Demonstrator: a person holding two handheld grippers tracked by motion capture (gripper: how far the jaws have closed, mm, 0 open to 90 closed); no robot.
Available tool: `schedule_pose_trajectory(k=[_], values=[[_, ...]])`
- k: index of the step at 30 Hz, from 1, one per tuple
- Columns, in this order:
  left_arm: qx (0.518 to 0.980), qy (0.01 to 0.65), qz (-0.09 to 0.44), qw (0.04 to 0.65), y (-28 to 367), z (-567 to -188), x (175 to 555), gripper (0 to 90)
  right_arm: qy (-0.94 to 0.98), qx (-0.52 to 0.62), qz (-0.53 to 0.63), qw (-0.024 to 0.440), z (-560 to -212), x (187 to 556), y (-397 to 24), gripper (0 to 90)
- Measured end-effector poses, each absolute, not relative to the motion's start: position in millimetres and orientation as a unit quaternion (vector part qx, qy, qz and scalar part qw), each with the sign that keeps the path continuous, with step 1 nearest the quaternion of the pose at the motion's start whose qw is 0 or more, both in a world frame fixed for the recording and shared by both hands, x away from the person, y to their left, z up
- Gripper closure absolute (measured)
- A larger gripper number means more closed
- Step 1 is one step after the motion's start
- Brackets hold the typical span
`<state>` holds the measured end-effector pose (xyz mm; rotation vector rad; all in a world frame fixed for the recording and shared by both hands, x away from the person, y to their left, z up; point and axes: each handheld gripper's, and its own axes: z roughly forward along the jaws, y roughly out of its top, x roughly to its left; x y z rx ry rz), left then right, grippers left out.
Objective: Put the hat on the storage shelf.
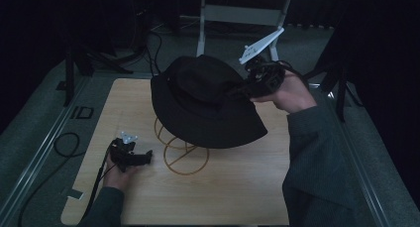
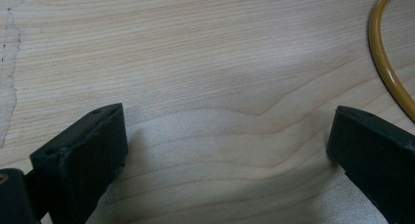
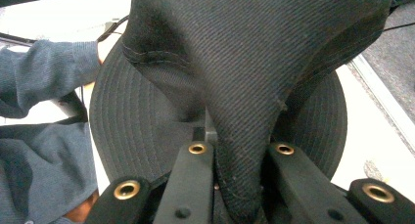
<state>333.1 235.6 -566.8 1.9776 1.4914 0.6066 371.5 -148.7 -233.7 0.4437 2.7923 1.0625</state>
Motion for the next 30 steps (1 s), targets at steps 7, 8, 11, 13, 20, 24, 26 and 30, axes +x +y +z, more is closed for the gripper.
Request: schedule_pose_trajectory(k=[7, 8, 11, 13, 20, 24, 26, 30], values=[[0.742, 0.559, 0.228, 0.291, 236, -567, 333, 1.8, 0.925, 0.141, 0.348, 0.055, -238, 373, -141, 86.2], [0.742, 0.559, 0.228, 0.291, 236, -567, 333, 1.8, 0.926, 0.140, 0.348, 0.055, -239, 373, -140, 86.2], [0.742, 0.559, 0.228, 0.291, 236, -567, 333, 1.8, 0.926, 0.139, 0.347, 0.051, -241, 374, -137, 86.2], [0.742, 0.559, 0.227, 0.291, 236, -567, 333, 1.8, 0.927, 0.137, 0.347, 0.050, -242, 374, -135, 86.1], [0.744, 0.557, 0.227, 0.290, 236, -567, 333, 1.8, 0.928, 0.133, 0.345, 0.043, -246, 375, -127, 86.0], [0.745, 0.556, 0.226, 0.291, 236, -566, 333, 1.8, 0.929, 0.131, 0.343, 0.040, -248, 376, -124, 85.8], [0.745, 0.557, 0.226, 0.291, 236, -567, 333, 1.8, 0.929, 0.131, 0.343, 0.039, -249, 376, -122, 85.8], [0.745, 0.556, 0.226, 0.290, 236, -566, 333, 1.8, 0.931, 0.126, 0.340, 0.034, -252, 378, -117, 85.6]])
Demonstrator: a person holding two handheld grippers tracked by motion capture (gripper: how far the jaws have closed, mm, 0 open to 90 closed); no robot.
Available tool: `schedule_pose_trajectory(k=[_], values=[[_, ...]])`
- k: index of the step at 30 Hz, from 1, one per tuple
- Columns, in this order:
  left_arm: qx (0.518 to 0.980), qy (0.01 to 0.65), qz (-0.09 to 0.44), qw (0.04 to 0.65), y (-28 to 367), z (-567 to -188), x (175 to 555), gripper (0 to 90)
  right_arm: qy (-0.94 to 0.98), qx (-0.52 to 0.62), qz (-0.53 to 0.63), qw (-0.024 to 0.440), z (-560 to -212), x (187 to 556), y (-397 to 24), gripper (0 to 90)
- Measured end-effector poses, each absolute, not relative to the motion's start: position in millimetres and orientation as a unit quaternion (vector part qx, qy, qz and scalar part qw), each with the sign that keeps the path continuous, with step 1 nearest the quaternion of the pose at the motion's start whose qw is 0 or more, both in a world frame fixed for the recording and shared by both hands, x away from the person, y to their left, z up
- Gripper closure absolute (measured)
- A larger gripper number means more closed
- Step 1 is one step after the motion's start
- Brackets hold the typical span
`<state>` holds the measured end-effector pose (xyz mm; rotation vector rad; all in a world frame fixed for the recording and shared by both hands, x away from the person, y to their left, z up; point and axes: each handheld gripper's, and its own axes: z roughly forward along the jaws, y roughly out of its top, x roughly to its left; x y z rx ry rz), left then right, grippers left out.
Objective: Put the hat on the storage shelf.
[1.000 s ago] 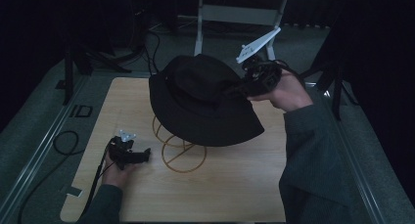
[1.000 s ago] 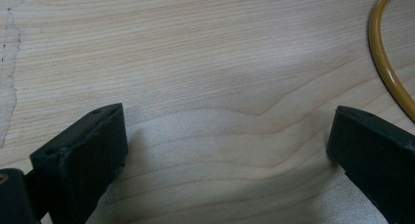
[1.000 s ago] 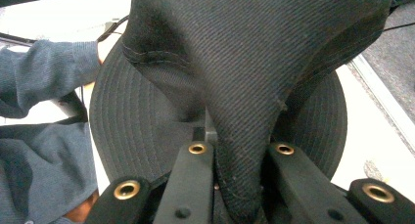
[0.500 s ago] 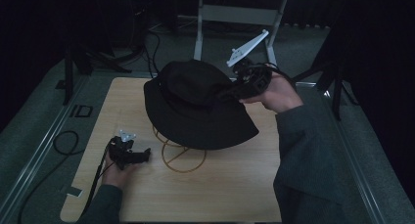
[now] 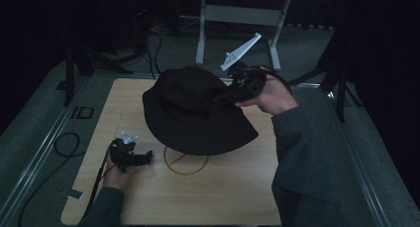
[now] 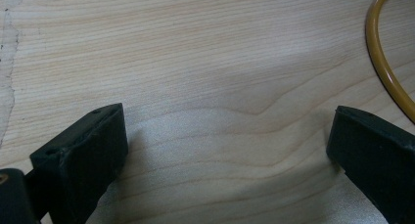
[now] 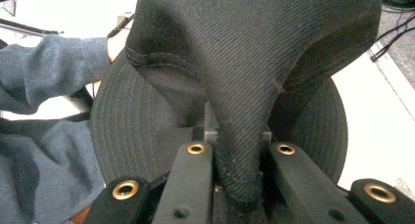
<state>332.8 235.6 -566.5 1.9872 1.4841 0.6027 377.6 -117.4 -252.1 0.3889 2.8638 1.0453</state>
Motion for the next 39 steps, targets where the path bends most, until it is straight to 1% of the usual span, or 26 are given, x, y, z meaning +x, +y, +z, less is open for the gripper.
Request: schedule_pose_trajectory(k=[22, 39], values=[[0.745, 0.556, 0.226, 0.290, 236, -566, 333, 1.8, 0.936, 0.120, 0.329, 0.023, -263, 383, -97, 85.2], [0.746, 0.556, 0.226, 0.290, 236, -566, 333, 1.8, 0.951, 0.129, 0.281, 0.009, -286, 390, -80, 79.4]])
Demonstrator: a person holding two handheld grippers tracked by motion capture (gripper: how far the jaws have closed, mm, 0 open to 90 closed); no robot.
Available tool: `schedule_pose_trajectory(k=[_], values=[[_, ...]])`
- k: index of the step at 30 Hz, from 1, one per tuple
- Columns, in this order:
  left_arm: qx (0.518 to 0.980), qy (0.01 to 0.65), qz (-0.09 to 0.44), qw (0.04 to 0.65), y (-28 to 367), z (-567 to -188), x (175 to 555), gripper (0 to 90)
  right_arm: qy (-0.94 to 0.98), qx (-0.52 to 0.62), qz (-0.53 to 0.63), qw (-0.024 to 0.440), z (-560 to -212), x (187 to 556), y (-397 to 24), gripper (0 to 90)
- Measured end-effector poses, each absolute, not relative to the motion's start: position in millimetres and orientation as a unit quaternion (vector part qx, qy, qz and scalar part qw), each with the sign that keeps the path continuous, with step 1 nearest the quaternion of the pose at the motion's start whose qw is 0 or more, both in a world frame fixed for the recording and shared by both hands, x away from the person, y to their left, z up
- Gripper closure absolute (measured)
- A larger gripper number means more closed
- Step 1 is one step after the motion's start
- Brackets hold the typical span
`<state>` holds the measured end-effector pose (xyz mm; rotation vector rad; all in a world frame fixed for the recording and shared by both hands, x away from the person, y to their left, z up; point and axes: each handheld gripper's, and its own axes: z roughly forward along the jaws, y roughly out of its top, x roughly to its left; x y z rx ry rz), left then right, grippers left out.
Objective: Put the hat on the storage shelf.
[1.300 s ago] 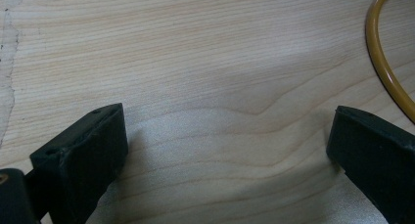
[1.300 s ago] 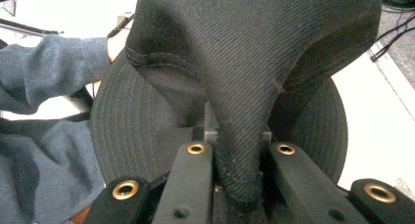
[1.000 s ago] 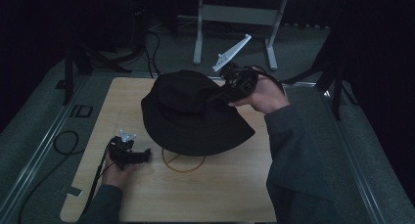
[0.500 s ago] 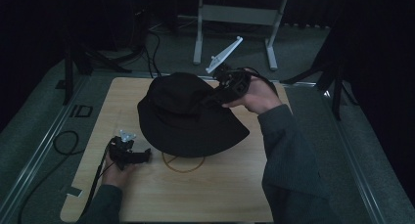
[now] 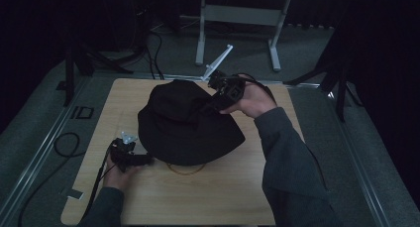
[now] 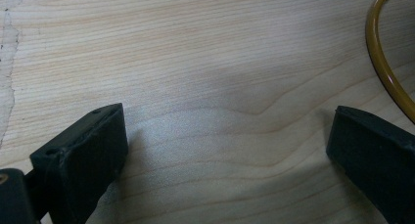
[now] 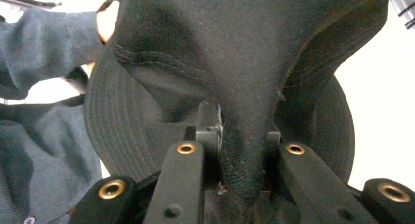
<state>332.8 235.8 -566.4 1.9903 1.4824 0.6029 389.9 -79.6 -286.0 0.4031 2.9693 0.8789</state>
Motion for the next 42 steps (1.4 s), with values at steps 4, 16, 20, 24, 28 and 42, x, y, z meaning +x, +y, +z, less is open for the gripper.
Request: schedule_pose_trajectory(k=[4, 16, 20, 24, 28, 42], values=[[0.746, 0.555, 0.226, 0.290, 236, -566, 333, 1.8, 0.953, 0.127, 0.274, 0.006, -290, 391, -75, 77.2], [0.746, 0.555, 0.226, 0.290, 236, -566, 333, 1.8, 0.959, 0.131, 0.253, -0.009, -299, 391, -68, 66.7], [0.746, 0.555, 0.226, 0.290, 236, -567, 333, 1.8, 0.958, 0.136, 0.253, -0.014, -301, 393, -66, 54.1], [0.746, 0.555, 0.226, 0.290, 236, -566, 333, 1.8, 0.957, 0.158, 0.242, -0.013, -301, 394, -67, 41.7], [0.746, 0.555, 0.226, 0.290, 236, -566, 333, 1.9, 0.957, 0.162, 0.242, -0.010, -299, 393, -70, 37.2], [0.746, 0.555, 0.226, 0.290, 236, -566, 333, 1.8, 0.952, 0.181, 0.244, 0.041, -287, 387, -97, 20.4]])
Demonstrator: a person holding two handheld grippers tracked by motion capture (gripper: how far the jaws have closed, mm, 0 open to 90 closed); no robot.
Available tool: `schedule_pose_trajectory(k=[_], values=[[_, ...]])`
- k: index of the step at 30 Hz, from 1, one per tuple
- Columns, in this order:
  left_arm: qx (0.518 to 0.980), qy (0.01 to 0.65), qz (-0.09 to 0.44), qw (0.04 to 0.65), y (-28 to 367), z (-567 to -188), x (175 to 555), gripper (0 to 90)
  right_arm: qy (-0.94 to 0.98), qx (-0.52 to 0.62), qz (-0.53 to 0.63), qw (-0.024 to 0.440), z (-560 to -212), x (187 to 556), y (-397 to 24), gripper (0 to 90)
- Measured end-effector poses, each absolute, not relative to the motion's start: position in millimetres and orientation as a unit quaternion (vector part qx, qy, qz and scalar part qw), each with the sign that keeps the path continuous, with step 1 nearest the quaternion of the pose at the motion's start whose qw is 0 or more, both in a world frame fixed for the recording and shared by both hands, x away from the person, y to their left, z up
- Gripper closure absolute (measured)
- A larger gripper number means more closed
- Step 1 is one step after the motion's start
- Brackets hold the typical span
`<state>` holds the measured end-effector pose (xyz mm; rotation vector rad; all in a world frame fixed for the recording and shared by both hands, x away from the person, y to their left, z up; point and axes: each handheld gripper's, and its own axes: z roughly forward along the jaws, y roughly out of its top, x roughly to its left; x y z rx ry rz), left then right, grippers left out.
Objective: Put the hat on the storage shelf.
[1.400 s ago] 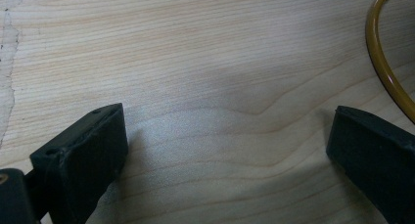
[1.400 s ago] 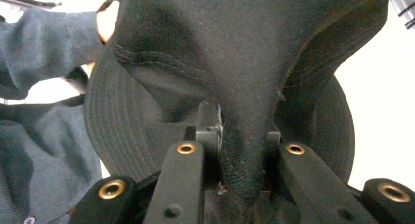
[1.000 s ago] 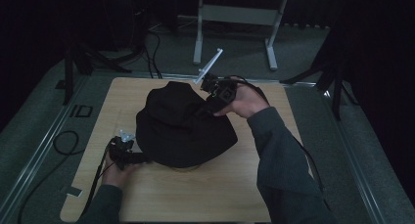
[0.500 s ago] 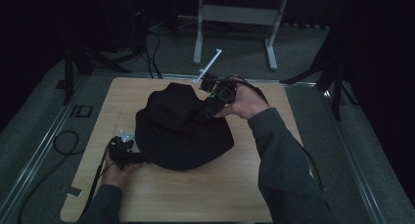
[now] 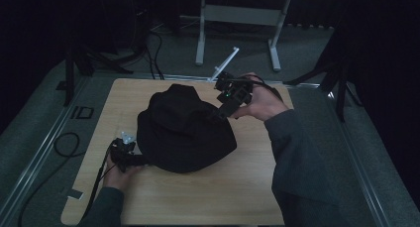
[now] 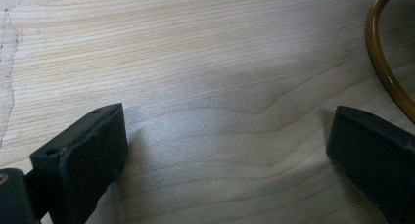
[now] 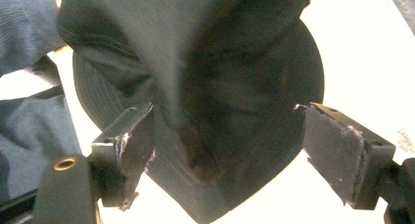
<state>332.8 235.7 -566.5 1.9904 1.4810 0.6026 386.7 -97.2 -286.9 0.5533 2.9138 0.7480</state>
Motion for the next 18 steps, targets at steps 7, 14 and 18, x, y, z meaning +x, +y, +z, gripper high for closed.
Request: schedule_pose_trajectory(k=[7, 14, 18], values=[[0.746, 0.555, 0.226, 0.290, 236, -567, 333, 1.8, 0.943, 0.198, 0.262, 0.062, -284, 387, -125, 19.7], [0.745, 0.556, 0.226, 0.292, 235, -567, 333, 1.8, 0.936, 0.223, 0.264, 0.070, -291, 387, -154, 20.7], [0.745, 0.556, 0.226, 0.292, 235, -567, 333, 1.8, 0.933, 0.235, 0.264, 0.071, -299, 388, -168, 20.9]])
